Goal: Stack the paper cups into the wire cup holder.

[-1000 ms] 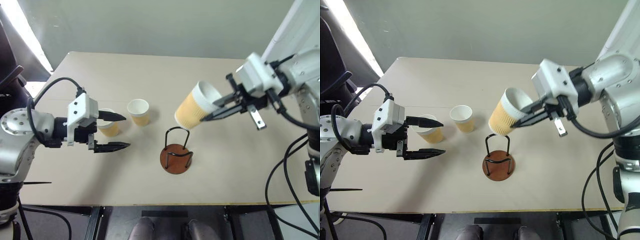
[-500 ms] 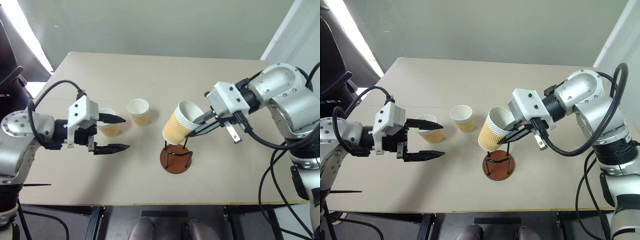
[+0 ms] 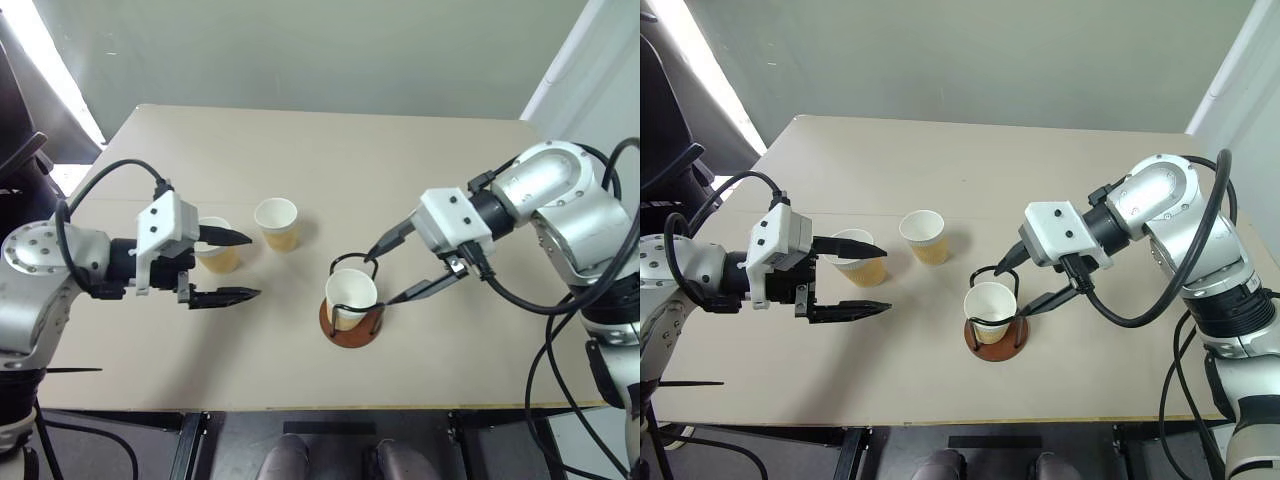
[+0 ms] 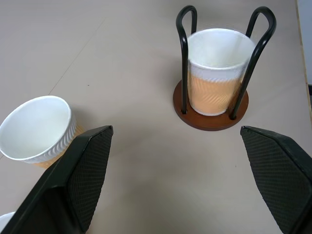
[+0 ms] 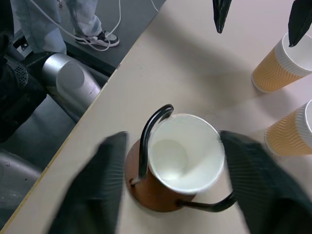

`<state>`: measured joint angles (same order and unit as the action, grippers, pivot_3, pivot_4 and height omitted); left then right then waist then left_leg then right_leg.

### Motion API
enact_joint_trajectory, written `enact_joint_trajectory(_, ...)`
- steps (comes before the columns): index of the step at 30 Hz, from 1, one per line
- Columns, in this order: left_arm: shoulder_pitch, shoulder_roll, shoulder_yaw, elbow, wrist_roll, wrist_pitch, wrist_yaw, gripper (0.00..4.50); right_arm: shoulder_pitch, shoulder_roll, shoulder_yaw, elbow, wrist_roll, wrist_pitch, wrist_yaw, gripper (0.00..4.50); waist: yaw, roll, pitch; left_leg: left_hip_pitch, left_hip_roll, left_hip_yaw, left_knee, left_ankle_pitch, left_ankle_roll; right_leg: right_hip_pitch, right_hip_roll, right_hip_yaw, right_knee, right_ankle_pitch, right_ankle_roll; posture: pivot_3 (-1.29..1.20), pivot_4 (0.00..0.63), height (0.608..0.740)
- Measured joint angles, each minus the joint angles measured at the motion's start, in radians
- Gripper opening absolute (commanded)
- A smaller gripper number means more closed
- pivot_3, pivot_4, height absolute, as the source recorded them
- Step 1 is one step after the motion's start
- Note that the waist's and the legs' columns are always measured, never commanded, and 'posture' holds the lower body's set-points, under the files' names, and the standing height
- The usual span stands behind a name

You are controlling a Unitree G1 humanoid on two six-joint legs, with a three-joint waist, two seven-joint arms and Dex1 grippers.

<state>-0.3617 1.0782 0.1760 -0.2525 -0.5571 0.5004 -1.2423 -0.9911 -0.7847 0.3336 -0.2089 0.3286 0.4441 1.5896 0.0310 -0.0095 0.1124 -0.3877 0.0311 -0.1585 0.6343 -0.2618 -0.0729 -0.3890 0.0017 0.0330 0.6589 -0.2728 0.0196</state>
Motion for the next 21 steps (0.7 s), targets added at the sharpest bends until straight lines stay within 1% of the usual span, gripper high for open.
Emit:
enact_joint_trajectory(1, -0.005, 0.001, 0.000, 0.006, 0.007, -0.004, 0.001, 4.50, 0.000, 0.000, 0.000, 0.005, 0.000, 0.003, -0.003, 4.43, 0.000, 0.000, 0.000, 0.000, 0.000, 0.000, 0.000, 0.000, 0.000, 0.000, 0.000, 0.000, 0.000, 0.000, 0.000, 0.00, 0.150, 0.740)
enact_joint_trajectory(4, -0.031, 0.021, -0.004, 0.059, 0.060, -0.038, 0.009, 4.50, -0.002, -0.002, -0.020, 0.060, 0.007, 0.030, -0.025, 4.43, 0.000, 0.000, 0.000, 0.000, 0.000, -0.001, 0.000, 0.000, 0.000, 0.000, 0.000, 0.000, 0.000, 0.000, 0.000, 0.00, 0.150, 0.740)
enact_joint_trajectory(7, -0.098, 0.074, -0.021, 0.170, 0.169, -0.109, 0.035, 4.50, -0.003, -0.012, -0.129, 0.191, 0.048, 0.076, -0.066, 4.43, 0.006, -0.001, 0.000, 0.000, 0.000, -0.001, 0.001, 0.000, 0.000, 0.000, -0.001, 0.000, -0.003, 0.000, 0.000, 0.00, 0.150, 0.740)
enact_joint_trajectory(9, -0.155, 0.080, -0.042, 0.239, 0.226, -0.151, 0.050, 4.50, 0.000, -0.030, -0.194, 0.252, 0.072, 0.091, -0.084, 4.43, 0.011, -0.001, 0.000, 0.000, 0.000, -0.001, -0.001, 0.000, 0.000, 0.000, -0.001, 0.000, -0.002, 0.000, 0.000, 0.00, 0.150, 0.740)
enact_joint_trajectory(11, -0.234, 0.053, -0.089, 0.296, 0.269, -0.188, 0.053, 4.50, 0.029, -0.054, -0.264, 0.299, 0.095, 0.086, -0.094, 4.43, 0.021, -0.001, 0.000, -0.001, -0.001, -0.002, -0.001, 0.000, 0.000, 0.000, -0.001, -0.001, -0.002, 0.000, 0.000, 0.00, 0.150, 0.740)
enact_joint_trajectory(14, -0.282, 0.025, -0.156, 0.348, 0.313, -0.245, 0.023, 4.50, 0.089, -0.081, -0.330, 0.328, 0.116, 0.087, -0.104, 4.43, 0.024, -0.001, 0.000, -0.001, -0.001, 0.001, -0.002, 0.000, 0.000, -0.001, -0.002, 0.000, -0.002, 0.000, 0.000, 0.00, 0.150, 0.740)
enact_joint_trajectory(17, -0.420, -0.057, -0.259, 0.441, 0.365, -0.302, -0.035, 4.50, 0.125, -0.087, -0.344, 0.297, 0.122, 0.091, -0.130, 4.43, 0.025, -0.001, 0.000, -0.003, -0.001, 0.001, 0.000, 0.000, 0.000, -0.003, -0.002, -0.001, -0.001, 0.000, 0.000, 0.00, 0.150, 0.740)
enact_joint_trajectory(21, -0.576, -0.118, -0.344, 0.584, 0.437, -0.408, -0.110, 4.50, 0.147, -0.088, -0.352, 0.239, 0.134, 0.108, -0.161, 4.43, 0.021, -0.001, 0.000, -0.004, -0.001, 0.001, 0.001, 0.000, 0.000, -0.003, -0.002, 0.000, 0.000, 0.000, 0.000, 0.00, 0.150, 0.740)
